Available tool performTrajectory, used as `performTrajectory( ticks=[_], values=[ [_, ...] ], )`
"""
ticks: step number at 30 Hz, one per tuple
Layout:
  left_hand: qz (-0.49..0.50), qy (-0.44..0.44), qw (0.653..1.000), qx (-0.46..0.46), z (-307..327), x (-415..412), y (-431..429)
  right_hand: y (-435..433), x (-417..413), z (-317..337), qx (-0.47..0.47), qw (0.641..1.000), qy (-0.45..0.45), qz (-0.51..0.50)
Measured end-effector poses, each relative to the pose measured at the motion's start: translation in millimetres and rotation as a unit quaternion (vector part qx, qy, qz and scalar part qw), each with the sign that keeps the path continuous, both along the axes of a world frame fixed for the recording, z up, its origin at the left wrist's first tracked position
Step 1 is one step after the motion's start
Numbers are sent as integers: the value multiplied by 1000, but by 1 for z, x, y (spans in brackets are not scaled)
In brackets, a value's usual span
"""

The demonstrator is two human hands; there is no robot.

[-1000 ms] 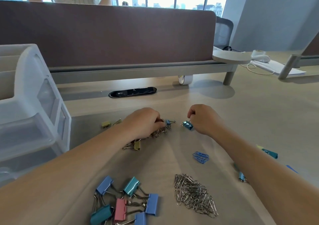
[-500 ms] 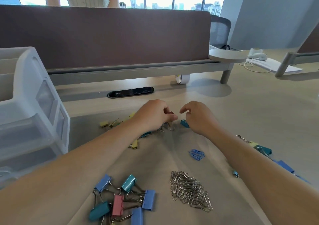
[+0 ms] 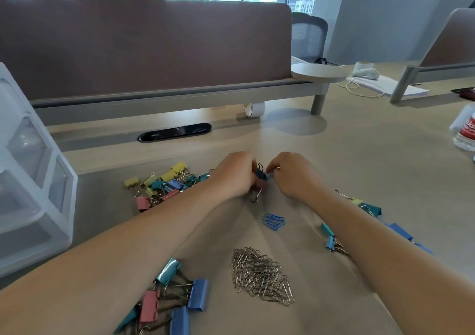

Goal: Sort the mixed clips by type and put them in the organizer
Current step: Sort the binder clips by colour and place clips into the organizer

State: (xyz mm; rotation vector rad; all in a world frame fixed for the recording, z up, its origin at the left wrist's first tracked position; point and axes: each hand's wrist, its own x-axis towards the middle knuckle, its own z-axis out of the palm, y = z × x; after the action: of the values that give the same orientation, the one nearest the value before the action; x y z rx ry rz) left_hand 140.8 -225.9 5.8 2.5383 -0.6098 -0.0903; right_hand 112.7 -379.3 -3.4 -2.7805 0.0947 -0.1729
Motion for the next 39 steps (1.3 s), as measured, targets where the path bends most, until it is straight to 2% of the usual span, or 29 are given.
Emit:
performTrajectory(
  ticks=[5,8,10,14,17,23,30,36,39],
  values=[
    [9,20,996,-83,-2,3,-2,-9,-5,-3,37,998,-36,-44],
    [7,26,995,-101,2,4,2,-5,-7,0,77,995,-69,-13],
    [6,26,994,-107,6,3,8,-1,-7,0,74,996,-45,16],
    [1,-46,998,-40,14,3,28,5,-6,-3,19,998,17,50],
    [1,-55,998,-21,19,5,48,5,-3,-5,-20,999,9,46],
    [25,-64,998,8,21,2,77,16,-2,7,-192,981,-3,-3],
    [26,-37,995,92,25,-1,98,64,4,7,-98,990,-39,94],
    [0,1,982,187,17,4,103,82,25,4,-140,982,11,122],
    [-8,-7,980,196,13,6,103,84,32,4,-152,980,9,125]
  ],
)
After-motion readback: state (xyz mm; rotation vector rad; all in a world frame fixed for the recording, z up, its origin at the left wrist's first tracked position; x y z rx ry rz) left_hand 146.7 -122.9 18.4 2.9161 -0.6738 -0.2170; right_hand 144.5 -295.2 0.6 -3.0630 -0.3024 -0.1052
